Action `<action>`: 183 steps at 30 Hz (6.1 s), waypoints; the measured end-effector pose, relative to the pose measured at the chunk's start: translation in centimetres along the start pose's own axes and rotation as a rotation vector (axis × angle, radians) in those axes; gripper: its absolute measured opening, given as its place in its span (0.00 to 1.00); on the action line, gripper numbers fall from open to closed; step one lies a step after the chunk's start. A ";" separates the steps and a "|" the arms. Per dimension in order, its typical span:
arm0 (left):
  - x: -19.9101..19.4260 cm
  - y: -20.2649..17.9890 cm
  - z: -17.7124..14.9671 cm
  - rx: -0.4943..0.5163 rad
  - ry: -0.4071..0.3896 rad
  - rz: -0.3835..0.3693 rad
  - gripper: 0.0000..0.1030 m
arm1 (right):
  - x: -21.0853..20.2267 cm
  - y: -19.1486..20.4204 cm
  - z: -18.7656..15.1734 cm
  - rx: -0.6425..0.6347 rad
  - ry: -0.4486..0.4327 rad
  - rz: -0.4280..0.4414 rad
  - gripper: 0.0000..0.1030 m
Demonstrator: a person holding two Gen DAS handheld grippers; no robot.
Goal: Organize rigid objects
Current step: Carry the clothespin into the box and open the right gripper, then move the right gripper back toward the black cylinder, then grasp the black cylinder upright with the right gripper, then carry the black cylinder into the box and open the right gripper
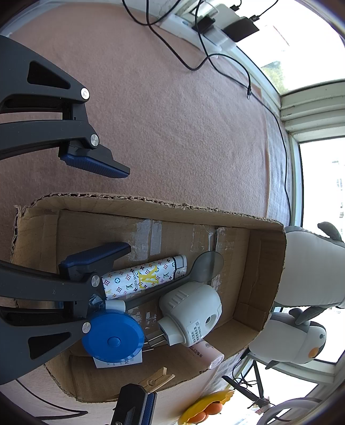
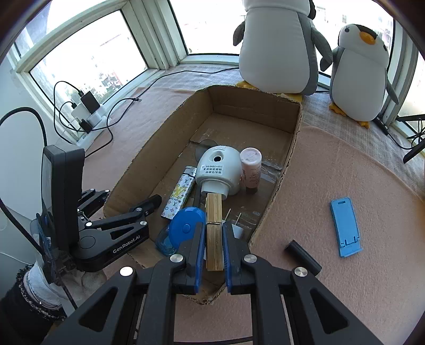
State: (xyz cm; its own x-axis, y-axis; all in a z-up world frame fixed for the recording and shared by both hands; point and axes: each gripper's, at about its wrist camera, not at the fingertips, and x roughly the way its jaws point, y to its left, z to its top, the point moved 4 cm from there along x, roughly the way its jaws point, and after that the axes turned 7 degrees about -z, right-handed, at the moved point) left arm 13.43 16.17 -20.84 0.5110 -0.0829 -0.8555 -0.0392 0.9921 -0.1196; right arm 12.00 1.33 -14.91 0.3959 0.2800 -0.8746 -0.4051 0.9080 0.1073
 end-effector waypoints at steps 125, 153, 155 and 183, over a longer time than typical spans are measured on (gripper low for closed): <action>0.0 -0.1 0.1 0.015 -0.001 0.007 0.50 | -3.0 -4.6 -2.3 0.042 -0.047 -0.094 0.14; 0.0 0.0 0.2 0.011 -0.003 0.004 0.49 | -1.4 1.8 1.0 0.014 -0.042 0.048 0.14; 0.0 0.0 0.2 0.011 -0.003 0.004 0.50 | -1.0 1.9 1.1 0.020 -0.033 0.053 0.14; 0.0 -0.1 0.2 0.011 -0.004 0.005 0.50 | 0.8 2.2 0.8 0.022 -0.007 0.058 0.26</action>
State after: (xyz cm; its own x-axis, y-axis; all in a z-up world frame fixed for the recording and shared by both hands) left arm 13.57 16.11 -20.74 0.5147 -0.0774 -0.8539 -0.0324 0.9934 -0.1096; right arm 12.05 3.82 -14.96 0.3778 0.3347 -0.8633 -0.4092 0.8967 0.1686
